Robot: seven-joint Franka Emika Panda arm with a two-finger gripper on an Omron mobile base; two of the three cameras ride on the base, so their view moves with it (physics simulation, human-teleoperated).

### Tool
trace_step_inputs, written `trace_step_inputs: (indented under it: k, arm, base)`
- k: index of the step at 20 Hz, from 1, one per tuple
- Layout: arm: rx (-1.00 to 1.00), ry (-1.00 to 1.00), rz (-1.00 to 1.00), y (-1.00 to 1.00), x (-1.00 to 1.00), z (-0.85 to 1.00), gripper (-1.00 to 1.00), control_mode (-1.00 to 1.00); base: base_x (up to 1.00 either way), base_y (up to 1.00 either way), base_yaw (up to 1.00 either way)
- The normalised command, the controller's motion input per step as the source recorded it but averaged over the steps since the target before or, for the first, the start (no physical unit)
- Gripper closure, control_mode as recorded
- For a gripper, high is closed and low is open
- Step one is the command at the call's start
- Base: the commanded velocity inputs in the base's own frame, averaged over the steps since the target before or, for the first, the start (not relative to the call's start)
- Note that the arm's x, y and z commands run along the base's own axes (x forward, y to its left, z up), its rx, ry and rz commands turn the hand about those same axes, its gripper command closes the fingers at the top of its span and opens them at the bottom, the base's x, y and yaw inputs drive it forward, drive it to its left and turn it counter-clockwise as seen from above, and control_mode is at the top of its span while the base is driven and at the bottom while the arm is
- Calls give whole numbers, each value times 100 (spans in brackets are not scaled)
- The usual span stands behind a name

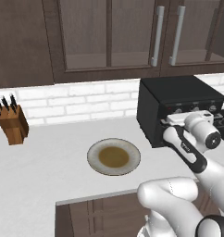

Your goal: Pick up the kebab skewer and baguette bread, and place them inside the toaster oven. Close the toaster oven door and start by setting the timer.

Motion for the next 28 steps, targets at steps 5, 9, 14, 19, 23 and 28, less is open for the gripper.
trace_step_inputs:
  k: [5,9,14,19,23,28]
  arm:
    - [0,-1,0,5,14,-5,-100,-100]
    - [0,-2,0,0,16,0,-100,-100]
    - [0,0,0,0,3,-6,-100,-100]
    - [0,0,0,0,1,-5,-100,-100]
    - [0,0,0,-12,8,0,-100,-100]
    - [0,-1,0,-27,0,0,-100,-100]
  base:
    - [0,0,0]
    - [0,0,0]
    - [0,0,0]
    - [0,0,0]
    - [0,0,0]
    - [0,0,0]
